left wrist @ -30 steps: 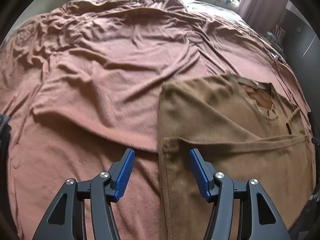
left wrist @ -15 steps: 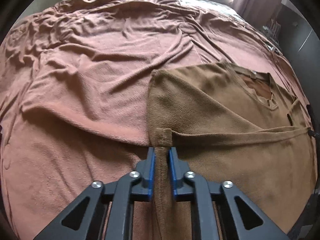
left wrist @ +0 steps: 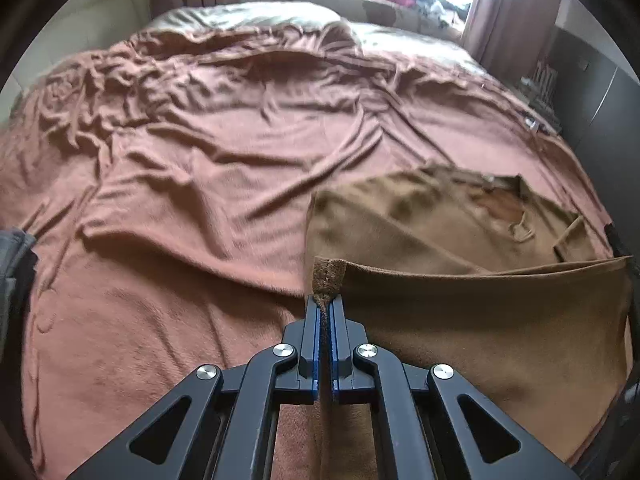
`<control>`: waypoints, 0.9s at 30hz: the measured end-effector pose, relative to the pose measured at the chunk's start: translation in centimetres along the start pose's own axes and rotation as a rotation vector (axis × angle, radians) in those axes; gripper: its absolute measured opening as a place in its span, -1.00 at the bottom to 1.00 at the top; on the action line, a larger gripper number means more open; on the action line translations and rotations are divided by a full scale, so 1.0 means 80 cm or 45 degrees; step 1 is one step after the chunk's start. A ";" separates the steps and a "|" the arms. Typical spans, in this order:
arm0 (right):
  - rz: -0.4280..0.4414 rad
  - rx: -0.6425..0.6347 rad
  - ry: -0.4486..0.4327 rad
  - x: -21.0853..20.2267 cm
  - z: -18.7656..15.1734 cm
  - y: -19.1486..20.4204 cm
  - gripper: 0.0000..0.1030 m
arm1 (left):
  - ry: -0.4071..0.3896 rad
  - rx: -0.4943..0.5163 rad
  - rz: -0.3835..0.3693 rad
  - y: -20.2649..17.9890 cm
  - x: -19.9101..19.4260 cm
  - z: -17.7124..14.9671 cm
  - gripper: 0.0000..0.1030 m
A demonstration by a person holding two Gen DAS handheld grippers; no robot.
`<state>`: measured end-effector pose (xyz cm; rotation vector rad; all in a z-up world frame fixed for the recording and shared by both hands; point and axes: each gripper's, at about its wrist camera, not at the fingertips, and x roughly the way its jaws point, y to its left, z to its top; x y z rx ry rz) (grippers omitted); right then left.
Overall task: Fold small clothes
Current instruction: 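Grasp the folded edge with both grippers and lift it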
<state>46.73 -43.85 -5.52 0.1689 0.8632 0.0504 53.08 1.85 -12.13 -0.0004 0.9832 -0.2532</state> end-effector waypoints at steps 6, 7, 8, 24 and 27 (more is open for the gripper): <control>-0.005 0.014 -0.094 -0.045 0.010 0.002 -0.96 | -0.117 0.011 0.010 -0.005 -0.059 0.019 -0.93; -0.005 0.010 -0.111 -0.054 0.011 0.004 -0.96 | -0.140 0.006 0.008 -0.005 -0.070 0.024 -0.93; -0.004 0.006 -0.128 -0.064 0.013 0.007 -0.96 | -0.156 0.004 0.007 -0.005 -0.079 0.027 -0.93; -0.006 -0.047 -0.263 -0.116 0.052 0.019 -0.96 | -0.279 -0.034 0.046 -0.013 -0.138 0.088 -0.93; -0.008 -0.047 -0.247 -0.096 0.064 0.017 -0.96 | -0.260 -0.031 0.064 -0.013 -0.121 0.101 -0.93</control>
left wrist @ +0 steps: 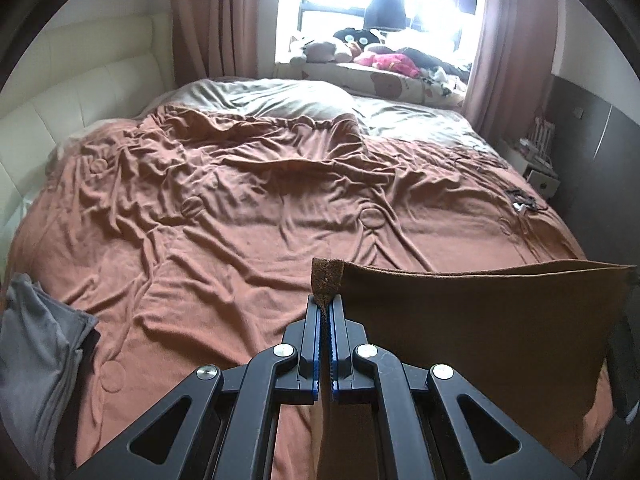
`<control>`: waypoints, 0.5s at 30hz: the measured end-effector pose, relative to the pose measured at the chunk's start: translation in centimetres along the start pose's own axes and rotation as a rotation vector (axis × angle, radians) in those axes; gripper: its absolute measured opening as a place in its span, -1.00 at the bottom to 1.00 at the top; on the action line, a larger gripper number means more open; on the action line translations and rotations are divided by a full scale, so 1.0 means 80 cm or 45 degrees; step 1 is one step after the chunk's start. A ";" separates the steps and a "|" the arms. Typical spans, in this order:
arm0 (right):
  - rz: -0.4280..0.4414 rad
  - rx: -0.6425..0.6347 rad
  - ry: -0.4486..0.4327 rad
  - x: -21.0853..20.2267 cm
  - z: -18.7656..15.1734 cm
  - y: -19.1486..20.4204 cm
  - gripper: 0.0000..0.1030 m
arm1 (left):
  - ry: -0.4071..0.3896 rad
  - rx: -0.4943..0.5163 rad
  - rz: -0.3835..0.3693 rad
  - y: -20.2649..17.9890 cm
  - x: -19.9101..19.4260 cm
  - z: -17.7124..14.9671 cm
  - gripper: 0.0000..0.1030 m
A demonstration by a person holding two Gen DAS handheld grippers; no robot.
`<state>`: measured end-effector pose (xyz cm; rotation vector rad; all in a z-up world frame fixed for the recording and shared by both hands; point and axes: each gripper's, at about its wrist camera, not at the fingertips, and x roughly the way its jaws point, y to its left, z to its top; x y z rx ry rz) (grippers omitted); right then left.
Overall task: Fold small clothes
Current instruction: 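Grasp the folded edge with both grippers and lift it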
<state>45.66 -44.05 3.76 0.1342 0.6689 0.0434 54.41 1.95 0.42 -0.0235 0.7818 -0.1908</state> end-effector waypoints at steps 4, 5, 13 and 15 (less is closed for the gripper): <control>-0.010 0.001 0.033 0.036 0.013 -0.002 -0.96 | 0.041 0.002 0.008 0.001 0.040 0.009 -0.93; -0.012 0.004 0.043 0.045 0.015 -0.001 -0.96 | 0.055 0.005 0.011 0.002 0.052 0.010 -0.93; -0.027 0.005 0.167 0.153 0.032 -0.003 -0.96 | 0.234 0.021 0.052 0.008 0.164 -0.002 -0.93; -0.033 0.004 0.208 0.183 0.030 -0.003 -0.96 | 0.280 0.033 0.067 0.008 0.188 -0.008 -0.93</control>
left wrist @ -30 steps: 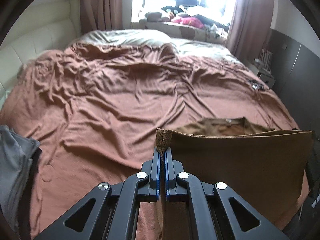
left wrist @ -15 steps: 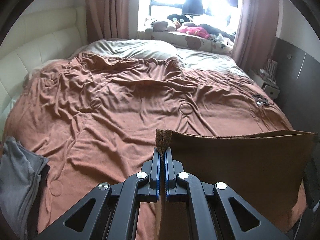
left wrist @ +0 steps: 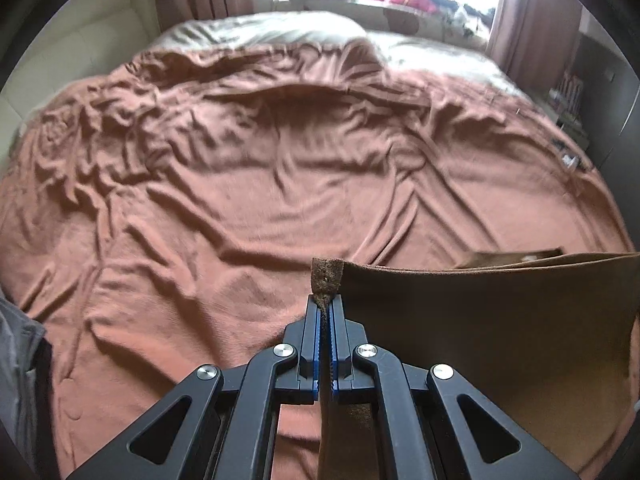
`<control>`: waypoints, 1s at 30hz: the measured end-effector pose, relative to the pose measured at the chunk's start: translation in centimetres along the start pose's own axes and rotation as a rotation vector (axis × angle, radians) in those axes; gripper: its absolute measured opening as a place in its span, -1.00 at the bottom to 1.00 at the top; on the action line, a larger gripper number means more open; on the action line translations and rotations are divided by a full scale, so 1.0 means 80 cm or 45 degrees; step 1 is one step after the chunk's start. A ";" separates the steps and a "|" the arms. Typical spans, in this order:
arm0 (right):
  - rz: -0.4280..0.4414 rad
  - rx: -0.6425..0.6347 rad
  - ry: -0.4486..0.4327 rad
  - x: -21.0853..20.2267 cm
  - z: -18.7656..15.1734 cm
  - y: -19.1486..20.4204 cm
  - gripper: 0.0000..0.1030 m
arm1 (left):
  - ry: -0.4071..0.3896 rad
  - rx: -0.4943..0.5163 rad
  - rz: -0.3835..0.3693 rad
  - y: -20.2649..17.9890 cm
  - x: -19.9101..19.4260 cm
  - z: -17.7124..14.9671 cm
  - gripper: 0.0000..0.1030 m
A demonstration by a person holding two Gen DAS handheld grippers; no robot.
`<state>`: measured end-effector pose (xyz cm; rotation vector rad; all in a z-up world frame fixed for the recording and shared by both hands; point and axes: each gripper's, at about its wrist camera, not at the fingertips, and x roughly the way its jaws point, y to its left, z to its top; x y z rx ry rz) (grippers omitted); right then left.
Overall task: Fold small clothes
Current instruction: 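Grasp the folded edge with both grippers and lift it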
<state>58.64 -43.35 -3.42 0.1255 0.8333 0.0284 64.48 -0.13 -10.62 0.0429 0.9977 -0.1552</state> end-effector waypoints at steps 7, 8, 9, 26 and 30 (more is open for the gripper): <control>-0.026 0.018 0.072 0.072 0.011 0.001 -0.96 | 0.093 0.012 0.036 0.002 0.059 -0.003 -0.93; -0.030 0.034 0.078 0.079 0.013 0.000 -0.96 | 0.096 0.011 0.045 0.002 0.063 -0.003 -0.94; -0.032 0.041 0.080 0.085 0.014 -0.001 -0.96 | 0.095 0.009 0.047 0.002 0.066 -0.002 -0.94; -0.073 0.050 0.024 0.101 0.027 0.005 -0.97 | 0.079 0.064 0.128 -0.006 0.081 0.032 -0.94; -0.089 0.043 0.068 0.134 0.037 0.004 -0.97 | 0.111 0.080 0.154 -0.009 0.108 0.033 -0.94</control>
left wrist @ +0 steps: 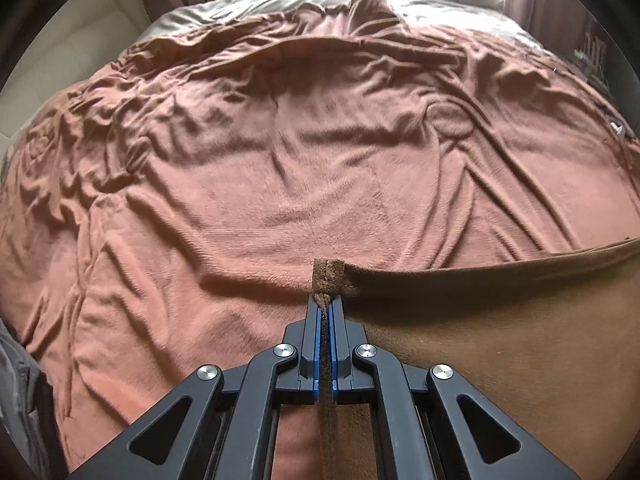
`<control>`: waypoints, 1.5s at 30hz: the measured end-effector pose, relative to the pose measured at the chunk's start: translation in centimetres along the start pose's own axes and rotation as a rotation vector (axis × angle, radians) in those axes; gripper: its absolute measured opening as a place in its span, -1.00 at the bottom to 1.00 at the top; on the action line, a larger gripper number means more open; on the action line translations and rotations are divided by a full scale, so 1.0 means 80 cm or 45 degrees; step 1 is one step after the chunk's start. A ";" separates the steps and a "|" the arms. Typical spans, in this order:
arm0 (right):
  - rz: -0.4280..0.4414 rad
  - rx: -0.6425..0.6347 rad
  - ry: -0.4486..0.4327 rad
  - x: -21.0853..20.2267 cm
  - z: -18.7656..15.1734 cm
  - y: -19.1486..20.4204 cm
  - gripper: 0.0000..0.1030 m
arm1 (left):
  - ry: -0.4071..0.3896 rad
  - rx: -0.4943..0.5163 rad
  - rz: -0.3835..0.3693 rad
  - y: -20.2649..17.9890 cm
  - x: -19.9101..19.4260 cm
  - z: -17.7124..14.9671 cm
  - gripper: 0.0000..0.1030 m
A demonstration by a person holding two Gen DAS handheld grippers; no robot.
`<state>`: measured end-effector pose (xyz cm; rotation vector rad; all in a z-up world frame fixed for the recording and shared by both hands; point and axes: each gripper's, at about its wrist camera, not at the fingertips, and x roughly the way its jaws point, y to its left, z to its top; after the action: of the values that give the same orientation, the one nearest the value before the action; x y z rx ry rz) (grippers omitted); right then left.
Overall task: Fold small clothes
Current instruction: 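Grasp the folded edge with both grippers and lift it, then fold the lifted edge over the shirt and open both grippers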
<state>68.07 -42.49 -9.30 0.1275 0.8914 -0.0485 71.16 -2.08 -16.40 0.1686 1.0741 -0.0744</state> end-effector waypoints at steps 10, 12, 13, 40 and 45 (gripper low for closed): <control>-0.039 -0.012 0.112 0.068 0.006 0.000 -0.97 | 0.050 0.028 0.012 -0.009 0.041 0.008 -0.94; -0.051 -0.002 0.119 0.073 0.005 0.000 -0.97 | 0.066 0.020 0.010 -0.009 0.044 0.008 -0.93; -0.065 -0.005 0.126 0.074 0.006 0.003 -0.96 | 0.077 0.021 0.014 -0.009 0.043 0.010 -0.89; 0.040 -0.040 0.301 -0.065 -0.129 -0.044 0.20 | 0.121 0.040 -0.080 -0.006 -0.080 -0.158 0.32; 0.040 -0.033 0.271 -0.101 -0.141 -0.047 0.20 | 0.155 -0.005 -0.050 0.013 -0.092 -0.195 0.32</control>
<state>53.93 -44.86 -10.34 0.1236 1.1019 0.0059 54.25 1.52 -17.11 0.1498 1.1991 -0.0984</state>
